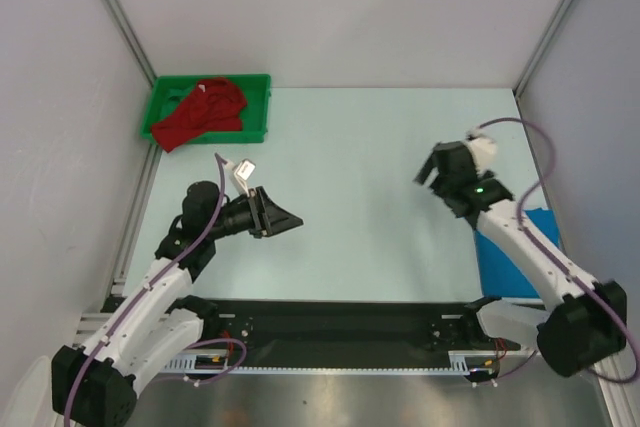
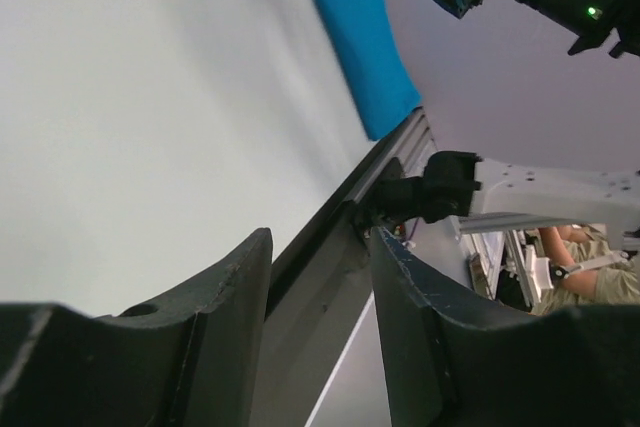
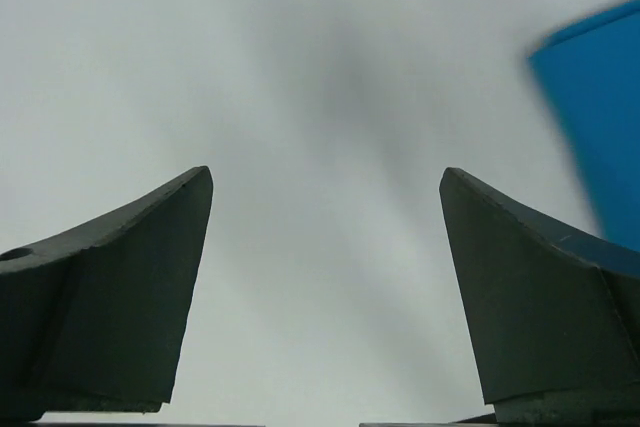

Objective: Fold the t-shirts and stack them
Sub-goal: Reset both grippers

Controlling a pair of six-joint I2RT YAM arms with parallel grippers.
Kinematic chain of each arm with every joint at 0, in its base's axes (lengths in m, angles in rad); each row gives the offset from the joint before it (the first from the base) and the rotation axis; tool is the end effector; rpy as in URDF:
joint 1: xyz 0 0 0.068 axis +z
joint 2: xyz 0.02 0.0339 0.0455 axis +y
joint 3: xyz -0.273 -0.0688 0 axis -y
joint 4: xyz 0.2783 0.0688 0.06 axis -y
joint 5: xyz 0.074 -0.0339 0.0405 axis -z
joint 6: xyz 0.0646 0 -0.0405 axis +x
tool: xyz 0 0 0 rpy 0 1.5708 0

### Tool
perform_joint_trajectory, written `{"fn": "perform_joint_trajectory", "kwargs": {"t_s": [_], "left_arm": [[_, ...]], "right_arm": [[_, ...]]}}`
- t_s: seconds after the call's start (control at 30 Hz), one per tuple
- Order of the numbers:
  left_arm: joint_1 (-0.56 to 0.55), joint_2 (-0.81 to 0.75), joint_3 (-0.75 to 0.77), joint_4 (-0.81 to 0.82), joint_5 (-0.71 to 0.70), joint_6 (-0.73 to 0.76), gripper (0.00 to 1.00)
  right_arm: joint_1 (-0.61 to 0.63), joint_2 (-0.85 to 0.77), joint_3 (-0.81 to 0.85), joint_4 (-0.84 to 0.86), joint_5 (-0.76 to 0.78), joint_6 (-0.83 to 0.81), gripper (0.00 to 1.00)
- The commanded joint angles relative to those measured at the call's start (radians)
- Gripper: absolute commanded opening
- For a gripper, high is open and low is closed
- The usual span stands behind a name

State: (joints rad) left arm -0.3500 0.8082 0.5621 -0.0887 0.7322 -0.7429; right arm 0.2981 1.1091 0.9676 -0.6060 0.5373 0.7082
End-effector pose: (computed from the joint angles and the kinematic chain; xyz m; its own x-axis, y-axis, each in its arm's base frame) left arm 0.2024 -0.1198 0.2612 -0.8010 -0.2431 -0.5470 0.4159 0.4313 -0.8006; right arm 0.2748 0.0499 0.2900 -0.4243 0.4542 -0.7834 0.5036 0.8373 0.2128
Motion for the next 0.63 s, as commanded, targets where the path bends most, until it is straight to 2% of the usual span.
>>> {"fn": "perform_joint_trajectory", "kwargs": {"t_s": [0.0,0.07,0.1,0.2,0.27,0.33,0.47,0.6], "left_arm": [[-0.009,-0.076,-0.108,0.052,-0.066,-0.042,0.5],[-0.01,-0.119,-0.212,0.085,-0.108,-0.087,0.52],[-0.01,-0.163,-0.255,0.134,-0.114,-0.108,0.52],[-0.01,-0.269,-0.424,0.286,-0.126,-0.217,0.54],[-0.01,-0.316,-0.534,0.391,-0.135,-0.297,0.55],[-0.01,-0.381,-0.615,0.417,-0.154,-0.341,0.55],[-0.01,-0.49,-0.677,0.393,-0.162,-0.359,0.56],[-0.01,-0.587,-0.732,0.412,-0.114,-0.392,0.58]], "right_arm": [[0.205,0.064,-0.078,0.081,-0.092,0.047,1.0],[0.278,0.093,-0.145,0.155,-0.186,0.065,1.0],[0.292,0.1,-0.218,0.243,-0.292,0.068,1.0],[0.351,0.075,-0.393,0.4,-0.396,0.112,1.0],[0.364,0.02,-0.47,0.53,-0.475,0.14,1.0],[0.366,-0.053,-0.59,0.653,-0.554,0.158,1.0],[0.357,-0.17,-0.75,0.791,-0.631,0.191,1.0],[0.338,-0.351,-0.817,0.766,-0.657,0.235,1.0]]}}
